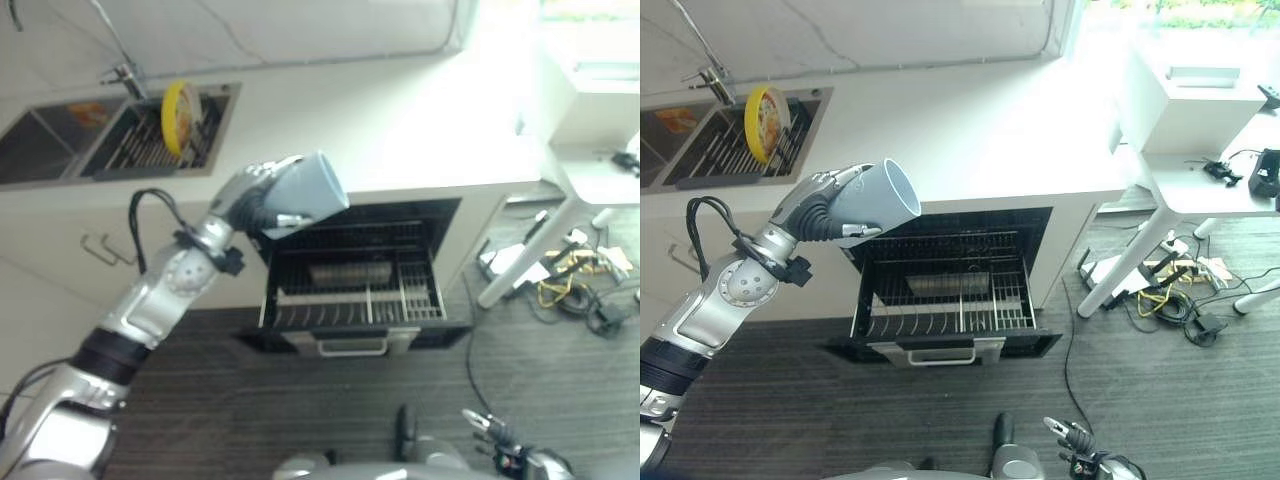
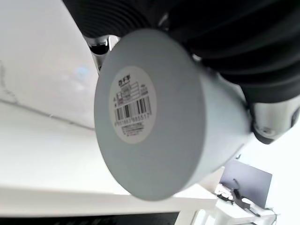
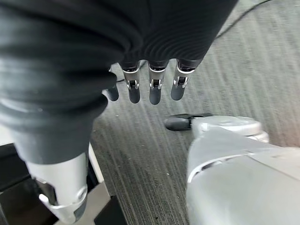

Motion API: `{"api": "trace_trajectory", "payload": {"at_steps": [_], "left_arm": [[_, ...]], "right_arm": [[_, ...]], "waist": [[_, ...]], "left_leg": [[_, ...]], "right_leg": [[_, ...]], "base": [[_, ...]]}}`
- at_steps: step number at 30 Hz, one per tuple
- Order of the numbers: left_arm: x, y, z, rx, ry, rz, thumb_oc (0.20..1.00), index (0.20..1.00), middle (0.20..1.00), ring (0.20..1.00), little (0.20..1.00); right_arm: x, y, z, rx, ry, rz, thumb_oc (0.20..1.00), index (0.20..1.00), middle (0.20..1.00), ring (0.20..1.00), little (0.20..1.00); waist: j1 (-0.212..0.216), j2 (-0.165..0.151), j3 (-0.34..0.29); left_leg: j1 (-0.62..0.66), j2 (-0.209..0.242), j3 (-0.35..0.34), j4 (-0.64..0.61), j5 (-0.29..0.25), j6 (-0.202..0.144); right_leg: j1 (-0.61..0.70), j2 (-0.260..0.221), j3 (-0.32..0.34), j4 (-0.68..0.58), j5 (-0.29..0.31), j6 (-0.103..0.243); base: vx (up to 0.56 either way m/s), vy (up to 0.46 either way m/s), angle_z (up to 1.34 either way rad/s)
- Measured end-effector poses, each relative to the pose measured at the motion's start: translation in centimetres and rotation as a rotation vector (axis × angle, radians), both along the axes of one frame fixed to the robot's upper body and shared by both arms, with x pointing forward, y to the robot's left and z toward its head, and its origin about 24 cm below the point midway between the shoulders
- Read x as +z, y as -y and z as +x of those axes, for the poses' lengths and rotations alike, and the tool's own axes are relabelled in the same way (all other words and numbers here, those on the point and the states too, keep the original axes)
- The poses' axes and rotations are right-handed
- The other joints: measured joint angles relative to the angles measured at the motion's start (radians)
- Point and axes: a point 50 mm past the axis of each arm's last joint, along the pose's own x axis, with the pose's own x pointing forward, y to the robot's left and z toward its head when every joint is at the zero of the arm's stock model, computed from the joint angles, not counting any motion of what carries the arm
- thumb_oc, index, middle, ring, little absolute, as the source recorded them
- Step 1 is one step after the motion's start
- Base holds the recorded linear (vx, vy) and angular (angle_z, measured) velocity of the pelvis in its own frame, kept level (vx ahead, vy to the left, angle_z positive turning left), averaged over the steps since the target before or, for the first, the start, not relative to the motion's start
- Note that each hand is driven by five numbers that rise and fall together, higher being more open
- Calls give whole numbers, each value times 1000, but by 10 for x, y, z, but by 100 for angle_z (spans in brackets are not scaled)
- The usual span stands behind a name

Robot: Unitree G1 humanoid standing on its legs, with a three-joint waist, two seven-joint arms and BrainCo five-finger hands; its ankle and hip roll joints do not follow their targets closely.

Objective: Place the dishes in the dishwasher.

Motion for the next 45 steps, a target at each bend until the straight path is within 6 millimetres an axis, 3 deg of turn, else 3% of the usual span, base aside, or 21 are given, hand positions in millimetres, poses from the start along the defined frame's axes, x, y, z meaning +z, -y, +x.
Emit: {"api": "trace_trajectory", "payload": {"at_steps": [3,4,6,9,13,15,18,21,23,26,29,35,41,45], "left_arm": [[4,-2,0,3,9,-37,200,200,200,200,200],[5,0,0,-4,9,-78,200,200,200,200,200],[-1,3,-1,-27,-22,-261,200,200,200,200,200],[-40,1,-10,-3,-159,-666,200,200,200,200,200],[-84,15,-21,52,-258,-953,200,200,200,200,200],[-91,18,-25,68,-235,-1015,200,200,200,200,200],[-82,14,-31,74,-87,-1077,200,200,200,200,200],[-71,14,-33,137,85,-1069,200,200,200,200,200],[-65,16,-35,172,206,-1026,200,200,200,200,200],[-63,17,-40,236,357,-961,200,200,200,200,200],[-59,24,-44,262,520,-853,200,200,200,200,200],[-65,32,-44,323,573,-813,200,200,200,200,200],[-72,39,-44,350,594,-745,200,200,200,200,200],[-82,36,-40,395,571,-666,200,200,200,200,200]], "right_arm": [[2,10,-3,-95,14,-16,1000,1000,1000,1000,1000],[5,16,-5,-176,55,-16,1000,1000,1000,1000,1000],[16,28,-3,-352,199,-30,1000,1000,1000,1000,1000],[59,32,32,-503,561,-75,1000,1000,1000,1000,1000],[90,35,52,-623,762,-142,1000,1000,1000,1000,1000],[103,43,55,-681,823,-176,1000,1000,1000,1000,1000],[155,48,72,-726,1096,-180,1000,1000,1000,1000,1000],[203,32,91,-612,1357,-138,1000,1000,1000,1000,1000],[220,20,97,-508,1449,-105,1000,1000,1000,1000,1000],[224,-4,106,-309,1484,-23,1000,1000,1000,1000,1000],[229,-54,116,37,1492,173,1000,1000,1000,1000,1000],[248,-109,131,442,1495,302,1000,1000,1000,1000,1000],[275,-142,147,606,1571,313,1000,1000,1000,1000,1000],[287,-149,155,622,1586,284,1000,1000,1000,1000,1000]], "waist": [[-22,4,-3],[-38,9,-6],[-54,16,-12],[-75,14,-13],[-91,-7,-14],[-96,-19,-15],[-123,-39,-13],[-135,-44,-15],[-137,-44,-15],[-136,-43,-18],[-134,-36,-23],[-90,-11,-52],[-5,-10,-65],[13,-21,-77]], "left_leg": [[-2,9,16,-15,11,-19],[-3,12,43,-32,15,-36],[-15,21,118,-57,9,-35],[-18,8,128,-58,16,-23],[-18,4,132,-52,17,-21],[-20,5,141,-51,17,-21],[-12,3,161,-51,17,-21],[1,4,184,-52,16,-19],[1,4,186,-52,15,-18],[-2,4,197,-52,15,-17],[-2,6,207,-52,16,-17],[-1,8,179,-51,18,-20],[-2,9,141,-44,21,-24],[-18,8,108,-32,24,-26]], "right_leg": [[4,0,-30,0,-4,-6],[4,-2,-53,0,-5,-7],[1,-7,-87,0,-5,-5],[-3,-22,-85,0,-1,7],[-8,-23,-81,0,1,11],[-17,-22,-73,7,1,12],[-25,-20,-48,16,0,13],[-22,-16,-29,20,2,14],[-25,-15,-26,21,3,15],[-34,-13,-12,22,1,18],[-38,-9,-4,21,8,10],[-18,-10,-29,7,11,7],[5,-15,-63,0,11,6],[11,-22,-89,0,9,7]], "base": [[39,-3,28],[47,28,75],[42,34,54],[22,16,1],[50,17,-3],[48,5,-18],[31,21,-20],[-3,23,-18],[-4,9,-8],[14,-6,-14],[27,-16,-10],[20,-38,11],[9,-55,20],[4,-44,23]]}}
